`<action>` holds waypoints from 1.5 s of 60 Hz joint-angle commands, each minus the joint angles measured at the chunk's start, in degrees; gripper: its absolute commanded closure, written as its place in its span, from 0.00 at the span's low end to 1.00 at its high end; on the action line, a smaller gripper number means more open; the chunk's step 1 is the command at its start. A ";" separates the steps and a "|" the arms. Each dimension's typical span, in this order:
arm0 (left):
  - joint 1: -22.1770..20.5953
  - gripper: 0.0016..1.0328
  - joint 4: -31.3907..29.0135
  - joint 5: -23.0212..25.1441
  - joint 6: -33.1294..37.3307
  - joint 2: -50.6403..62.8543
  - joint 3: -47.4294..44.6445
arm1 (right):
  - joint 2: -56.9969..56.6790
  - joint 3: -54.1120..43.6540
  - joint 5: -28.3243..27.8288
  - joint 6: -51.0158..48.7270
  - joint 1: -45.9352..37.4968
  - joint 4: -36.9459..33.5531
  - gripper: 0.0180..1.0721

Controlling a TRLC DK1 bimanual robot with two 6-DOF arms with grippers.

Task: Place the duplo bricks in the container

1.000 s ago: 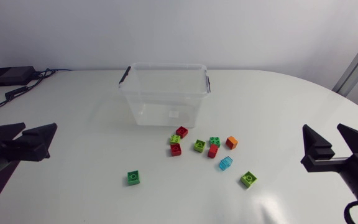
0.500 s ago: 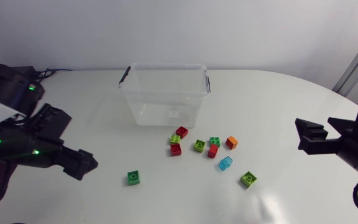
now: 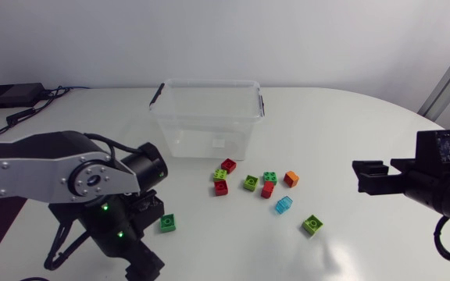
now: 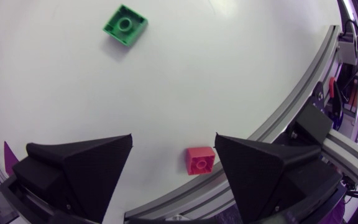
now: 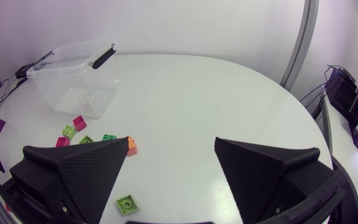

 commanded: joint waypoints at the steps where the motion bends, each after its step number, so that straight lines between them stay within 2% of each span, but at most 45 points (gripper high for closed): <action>1: -1.75 0.12 -2.38 0.83 -2.11 2.65 -1.43 | 2.84 1.54 1.10 2.74 0.47 0.40 0.05; 8: -1.57 0.19 -4.67 1.98 -2.02 5.20 -1.52 | 6.27 1.98 1.27 4.32 0.39 2.25 0.05; 13: -1.04 0.19 -5.81 2.59 -1.93 7.04 -2.49 | 7.14 1.54 1.27 5.29 0.47 3.74 0.05; 16: -1.31 0.19 -5.90 5.23 -1.76 7.92 -3.10 | 7.67 1.19 1.27 5.91 0.56 4.79 0.05; 32: -5.70 0.18 -7.83 9.62 -1.85 14.25 -0.73 | 10.66 0.84 1.19 7.31 1.18 7.61 0.05; 44: -6.85 0.19 -6.16 10.33 -2.72 18.82 1.03 | 10.75 0.40 0.92 7.31 1.26 8.31 0.05; 49: -6.93 0.30 -5.11 10.33 -3.43 20.14 1.03 | 10.75 0.23 0.83 7.23 1.26 8.40 0.05; 53: -6.41 0.52 -4.49 10.33 -4.04 19.61 0.76 | 10.75 0.23 0.66 7.14 1.26 8.13 0.05; 58: -3.68 0.63 -3.70 10.24 -4.13 18.91 -0.03 | 11.71 0.66 0.48 6.79 1.97 6.90 0.05; 62: -1.75 0.69 -3.44 10.06 -4.04 18.47 -0.55 | 14.88 3.04 1.19 6.79 2.67 3.30 0.05; 71: 0.63 0.76 -3.00 7.34 -4.13 13.90 -0.29 | 20.94 8.14 1.54 3.80 4.16 -3.38 0.05; 75: 1.59 0.76 -2.56 4.52 -4.31 11.53 0.41 | 24.11 11.12 2.24 0.90 5.92 -7.60 0.05; 79: 2.56 0.77 -2.38 3.73 -4.31 9.15 1.47 | 28.15 14.46 2.15 -3.59 6.98 -12.70 0.05; 81: 3.35 0.77 -1.68 1.45 -4.31 7.31 2.26 | 29.82 15.78 2.15 -4.55 7.94 -14.89 0.05; 87: 5.11 0.78 -1.15 0.13 -3.95 2.30 5.16 | 30.26 15.17 1.71 -7.01 10.23 -15.24 0.06; 90: 5.99 0.78 -1.15 -0.13 -3.78 0.36 7.18 | 30.61 14.46 0.83 -7.89 11.46 -15.07 0.11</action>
